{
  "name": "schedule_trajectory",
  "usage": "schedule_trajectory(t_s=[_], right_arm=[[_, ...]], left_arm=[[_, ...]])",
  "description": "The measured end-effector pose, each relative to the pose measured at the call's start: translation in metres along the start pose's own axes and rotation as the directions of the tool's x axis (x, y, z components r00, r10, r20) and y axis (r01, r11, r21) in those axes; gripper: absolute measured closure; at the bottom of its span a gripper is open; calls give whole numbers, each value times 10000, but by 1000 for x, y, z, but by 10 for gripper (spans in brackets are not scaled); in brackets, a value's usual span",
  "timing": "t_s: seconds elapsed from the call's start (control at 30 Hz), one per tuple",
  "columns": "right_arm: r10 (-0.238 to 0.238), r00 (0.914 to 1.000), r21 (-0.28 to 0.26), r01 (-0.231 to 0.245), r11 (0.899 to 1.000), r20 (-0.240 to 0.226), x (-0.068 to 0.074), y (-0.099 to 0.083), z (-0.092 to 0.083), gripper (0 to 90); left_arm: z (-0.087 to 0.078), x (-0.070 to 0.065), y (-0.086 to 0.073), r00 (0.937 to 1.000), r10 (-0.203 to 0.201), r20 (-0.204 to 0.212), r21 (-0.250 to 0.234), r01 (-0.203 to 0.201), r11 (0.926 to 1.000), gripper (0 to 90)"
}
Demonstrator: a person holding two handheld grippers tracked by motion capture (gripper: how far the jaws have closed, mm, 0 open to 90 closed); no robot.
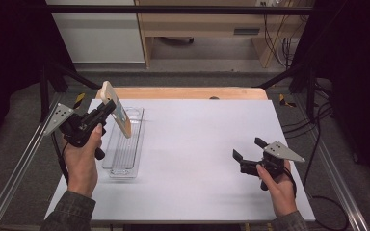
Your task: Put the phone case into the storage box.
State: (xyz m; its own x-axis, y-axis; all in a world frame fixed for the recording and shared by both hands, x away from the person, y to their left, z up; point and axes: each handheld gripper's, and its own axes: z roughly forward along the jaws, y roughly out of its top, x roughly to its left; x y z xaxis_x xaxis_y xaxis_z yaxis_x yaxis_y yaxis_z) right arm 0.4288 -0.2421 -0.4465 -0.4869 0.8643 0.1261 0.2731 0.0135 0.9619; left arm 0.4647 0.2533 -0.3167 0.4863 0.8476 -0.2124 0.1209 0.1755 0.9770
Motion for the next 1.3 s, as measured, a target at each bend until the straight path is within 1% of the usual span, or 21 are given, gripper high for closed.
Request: schedule_trajectory(t_s=[0.17,0.3,0.47,0.6,0.67,0.73,0.8,0.93,0.97,1.0,1.03,1.07,1.13,1.23,1.3], right_arm=[[-14,10000,-143,14,9999,30,0,-4,-4,45],[-166,9998,-241,169,9996,149,-2,-9,-7,46],[-263,9994,-420,273,9987,235,-2,-16,-10,47],[-256,9994,-567,269,9980,247,0,-21,-13,47],[-314,9989,-627,335,9975,337,0,-23,-14,47],[-259,9990,-719,285,9970,368,-2,-25,-13,47],[-352,9986,-684,377,9969,385,-2,-25,-12,47],[-422,9982,-734,454,9963,435,0,-30,-11,48],[-397,9983,-741,428,9963,427,0,-31,-11,47],[-351,9985,-748,382,9965,427,1,-32,-11,48],[-315,9986,-767,346,9965,416,2,-33,-12,48],[-290,9988,-786,320,9964,387,3,-33,-12,49],[-201,9990,-865,234,9960,387,4,-34,-13,50],[-270,9991,-839,297,9960,321,5,-36,-11,50],[-204,9994,-828,226,9963,275,6,-37,-8,49]], left_arm=[[2,8,-3,9996,-140,-255,52,142,9999,806],[4,11,-4,9991,-118,-407,59,120,9999,806],[8,14,-9,9989,-39,-464,234,50,9997,806],[13,18,-13,9982,-15,-598,350,36,9994,806],[17,21,-16,9974,-116,-709,371,142,9992,806],[19,23,-17,9969,-90,-783,397,121,9991,806],[22,27,-19,9960,-24,-898,503,69,9987,806],[29,37,-24,9940,-229,-1067,659,301,9974,806],[32,39,-25,9935,-227,-1115,748,312,9967,806],[34,41,-25,9929,-142,-1182,841,243,9962,806],[35,42,-26,9922,-151,-1240,899,264,9956,806],[36,43,-26,9910,-249,-1312,941,374,9949,806],[39,45,-24,9906,-128,-1362,1096,280,9936,806],[46,49,-24,9895,67,-1441,1320,125,9912,806],[50,52,-28,9891,-118,-1468,1350,319,9903,806]])
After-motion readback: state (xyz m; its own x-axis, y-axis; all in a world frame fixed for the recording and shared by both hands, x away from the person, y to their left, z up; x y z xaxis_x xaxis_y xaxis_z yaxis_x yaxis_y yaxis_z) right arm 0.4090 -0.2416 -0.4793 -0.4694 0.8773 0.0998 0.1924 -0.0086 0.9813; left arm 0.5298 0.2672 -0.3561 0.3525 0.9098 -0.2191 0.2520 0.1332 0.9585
